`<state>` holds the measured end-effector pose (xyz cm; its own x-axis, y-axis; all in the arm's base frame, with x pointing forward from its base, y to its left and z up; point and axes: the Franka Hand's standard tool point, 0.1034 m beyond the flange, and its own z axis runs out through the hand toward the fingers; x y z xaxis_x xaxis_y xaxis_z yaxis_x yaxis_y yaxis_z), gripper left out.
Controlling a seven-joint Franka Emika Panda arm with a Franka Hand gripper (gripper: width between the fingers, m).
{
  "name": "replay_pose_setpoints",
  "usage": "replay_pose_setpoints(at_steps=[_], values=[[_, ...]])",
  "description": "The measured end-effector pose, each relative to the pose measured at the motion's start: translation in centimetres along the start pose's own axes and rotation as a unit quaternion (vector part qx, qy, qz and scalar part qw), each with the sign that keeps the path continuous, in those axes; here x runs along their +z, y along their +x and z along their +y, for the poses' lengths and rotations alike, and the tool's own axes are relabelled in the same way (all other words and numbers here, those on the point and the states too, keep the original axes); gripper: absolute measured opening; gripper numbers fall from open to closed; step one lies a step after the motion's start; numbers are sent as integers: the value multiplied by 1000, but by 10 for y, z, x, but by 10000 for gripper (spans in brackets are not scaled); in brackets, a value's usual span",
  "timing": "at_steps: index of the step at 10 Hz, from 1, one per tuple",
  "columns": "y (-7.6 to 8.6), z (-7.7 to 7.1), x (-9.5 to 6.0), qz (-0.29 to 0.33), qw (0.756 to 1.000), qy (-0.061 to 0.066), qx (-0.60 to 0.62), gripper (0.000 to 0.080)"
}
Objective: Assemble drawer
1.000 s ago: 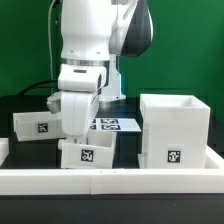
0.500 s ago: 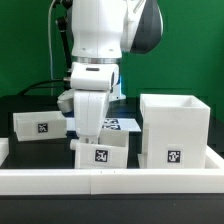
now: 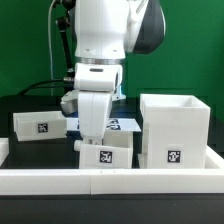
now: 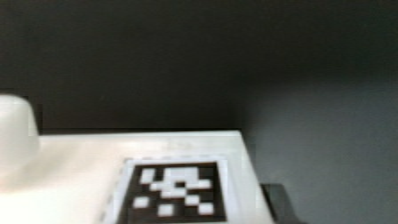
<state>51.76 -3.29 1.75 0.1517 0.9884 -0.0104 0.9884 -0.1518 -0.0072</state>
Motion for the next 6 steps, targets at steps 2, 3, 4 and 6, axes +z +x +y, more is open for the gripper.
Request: replay_pose_setpoints(at_steps=[2,3,4,6], values=[[4,5,-1,1,1000,-2,5,41],[3,6,-1,2,1000,-8,6,41],[3,5,0,2,1000,-6,6,41],[6,3,3,2,1000,-3,3,41]])
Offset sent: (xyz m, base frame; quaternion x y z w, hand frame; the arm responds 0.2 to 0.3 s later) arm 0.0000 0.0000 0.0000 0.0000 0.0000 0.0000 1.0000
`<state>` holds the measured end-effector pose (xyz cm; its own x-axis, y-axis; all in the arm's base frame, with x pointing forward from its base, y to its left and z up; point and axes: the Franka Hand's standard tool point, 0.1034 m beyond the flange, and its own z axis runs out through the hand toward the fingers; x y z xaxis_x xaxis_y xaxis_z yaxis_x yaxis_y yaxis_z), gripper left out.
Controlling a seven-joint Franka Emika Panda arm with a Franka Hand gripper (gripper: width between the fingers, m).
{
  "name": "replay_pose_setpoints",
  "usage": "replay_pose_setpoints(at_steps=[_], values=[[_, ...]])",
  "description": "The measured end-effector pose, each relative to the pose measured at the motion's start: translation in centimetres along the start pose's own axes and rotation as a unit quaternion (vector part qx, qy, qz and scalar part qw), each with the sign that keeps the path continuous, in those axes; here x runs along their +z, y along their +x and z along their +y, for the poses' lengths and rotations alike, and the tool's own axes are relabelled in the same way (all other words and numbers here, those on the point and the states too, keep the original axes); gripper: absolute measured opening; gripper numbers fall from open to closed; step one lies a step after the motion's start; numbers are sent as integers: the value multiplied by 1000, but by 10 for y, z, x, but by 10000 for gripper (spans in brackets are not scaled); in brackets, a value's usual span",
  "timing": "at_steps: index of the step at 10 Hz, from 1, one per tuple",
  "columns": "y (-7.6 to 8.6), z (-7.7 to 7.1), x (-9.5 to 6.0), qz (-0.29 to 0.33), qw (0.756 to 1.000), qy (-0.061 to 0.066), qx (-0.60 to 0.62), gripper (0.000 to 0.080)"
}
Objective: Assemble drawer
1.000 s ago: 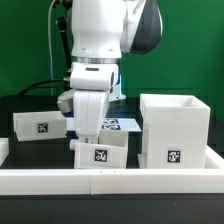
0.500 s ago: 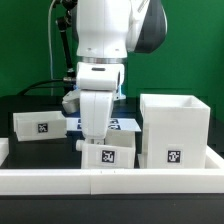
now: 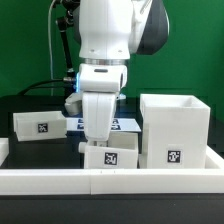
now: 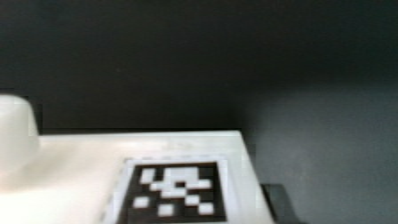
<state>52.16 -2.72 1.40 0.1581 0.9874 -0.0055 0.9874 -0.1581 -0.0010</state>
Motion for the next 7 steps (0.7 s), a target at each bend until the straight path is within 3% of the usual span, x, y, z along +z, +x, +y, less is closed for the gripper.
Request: replay_pose_setpoints(at_steps=[3,7], values=[[14,1,0,-1,1000,-1,-21,41],[11,-3,3,-2,1000,4,-26,41]])
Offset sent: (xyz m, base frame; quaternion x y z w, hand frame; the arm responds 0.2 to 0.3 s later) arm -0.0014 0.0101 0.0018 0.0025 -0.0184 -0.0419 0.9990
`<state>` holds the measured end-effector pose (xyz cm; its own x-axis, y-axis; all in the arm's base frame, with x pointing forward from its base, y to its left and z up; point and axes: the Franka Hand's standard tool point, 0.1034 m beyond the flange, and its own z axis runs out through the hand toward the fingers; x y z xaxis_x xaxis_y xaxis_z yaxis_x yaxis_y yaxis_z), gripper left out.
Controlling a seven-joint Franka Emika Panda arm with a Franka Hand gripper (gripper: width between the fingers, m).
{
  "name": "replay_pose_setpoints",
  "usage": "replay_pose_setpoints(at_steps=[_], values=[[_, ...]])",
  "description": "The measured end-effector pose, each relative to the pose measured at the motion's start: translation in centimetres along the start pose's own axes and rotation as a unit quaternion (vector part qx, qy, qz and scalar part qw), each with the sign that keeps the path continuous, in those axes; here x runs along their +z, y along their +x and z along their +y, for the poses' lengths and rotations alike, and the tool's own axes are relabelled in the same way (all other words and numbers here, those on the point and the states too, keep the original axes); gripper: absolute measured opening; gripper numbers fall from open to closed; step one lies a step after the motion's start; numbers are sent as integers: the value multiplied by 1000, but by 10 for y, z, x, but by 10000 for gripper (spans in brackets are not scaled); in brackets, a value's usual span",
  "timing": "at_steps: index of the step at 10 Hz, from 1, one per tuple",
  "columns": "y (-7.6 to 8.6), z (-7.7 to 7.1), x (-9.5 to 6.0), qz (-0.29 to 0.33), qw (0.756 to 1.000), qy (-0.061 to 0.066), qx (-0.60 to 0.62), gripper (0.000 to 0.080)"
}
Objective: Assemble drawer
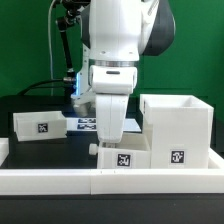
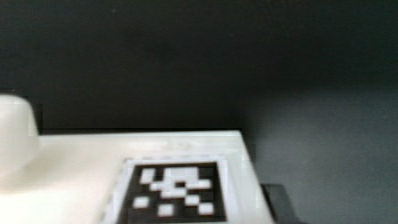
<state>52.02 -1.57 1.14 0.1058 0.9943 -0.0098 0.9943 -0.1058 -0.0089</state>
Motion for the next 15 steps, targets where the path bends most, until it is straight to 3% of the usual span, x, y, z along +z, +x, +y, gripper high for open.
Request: replay_pose_setpoints(at_steps=[7,11,15], values=[[0,0,0,-2,1000,4,-2,41],[9,0,-1,-1,1000,6,-7,41],[9,1,-1,0,1000,3,-7,41]])
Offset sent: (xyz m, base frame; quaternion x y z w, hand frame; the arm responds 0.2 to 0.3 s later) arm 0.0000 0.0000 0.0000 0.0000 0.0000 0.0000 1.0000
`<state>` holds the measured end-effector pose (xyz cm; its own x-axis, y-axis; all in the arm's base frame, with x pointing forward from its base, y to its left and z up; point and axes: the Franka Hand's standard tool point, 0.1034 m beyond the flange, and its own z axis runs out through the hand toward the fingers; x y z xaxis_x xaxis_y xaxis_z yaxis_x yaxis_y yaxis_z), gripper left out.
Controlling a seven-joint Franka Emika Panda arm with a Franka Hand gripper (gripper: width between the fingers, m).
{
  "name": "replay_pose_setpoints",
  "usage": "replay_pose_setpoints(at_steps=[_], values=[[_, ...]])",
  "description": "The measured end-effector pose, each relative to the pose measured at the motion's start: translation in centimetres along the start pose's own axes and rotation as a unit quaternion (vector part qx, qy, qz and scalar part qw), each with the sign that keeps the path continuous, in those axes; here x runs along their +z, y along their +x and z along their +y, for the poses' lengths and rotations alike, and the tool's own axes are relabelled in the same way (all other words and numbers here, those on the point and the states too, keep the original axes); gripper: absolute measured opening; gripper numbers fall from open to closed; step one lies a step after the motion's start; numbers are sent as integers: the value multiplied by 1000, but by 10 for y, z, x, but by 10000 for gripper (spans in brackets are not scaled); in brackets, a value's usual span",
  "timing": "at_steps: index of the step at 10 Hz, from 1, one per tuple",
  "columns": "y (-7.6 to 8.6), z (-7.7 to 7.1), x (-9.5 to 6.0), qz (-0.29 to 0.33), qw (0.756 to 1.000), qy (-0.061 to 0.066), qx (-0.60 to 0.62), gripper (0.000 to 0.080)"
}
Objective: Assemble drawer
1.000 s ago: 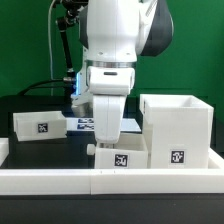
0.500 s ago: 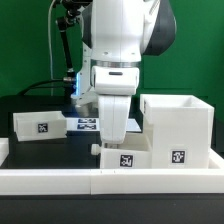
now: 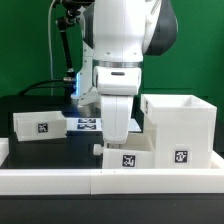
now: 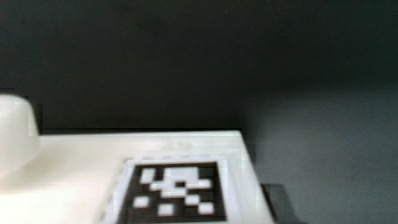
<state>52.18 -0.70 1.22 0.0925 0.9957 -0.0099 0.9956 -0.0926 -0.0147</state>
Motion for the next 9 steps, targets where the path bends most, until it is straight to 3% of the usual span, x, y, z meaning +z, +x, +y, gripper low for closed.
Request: replay_pose_setpoints(at_steps=[1,9], values=[[1,0,1,2,1000,-9,0,41],[19,1,0,-4,999,-7,-32,41]])
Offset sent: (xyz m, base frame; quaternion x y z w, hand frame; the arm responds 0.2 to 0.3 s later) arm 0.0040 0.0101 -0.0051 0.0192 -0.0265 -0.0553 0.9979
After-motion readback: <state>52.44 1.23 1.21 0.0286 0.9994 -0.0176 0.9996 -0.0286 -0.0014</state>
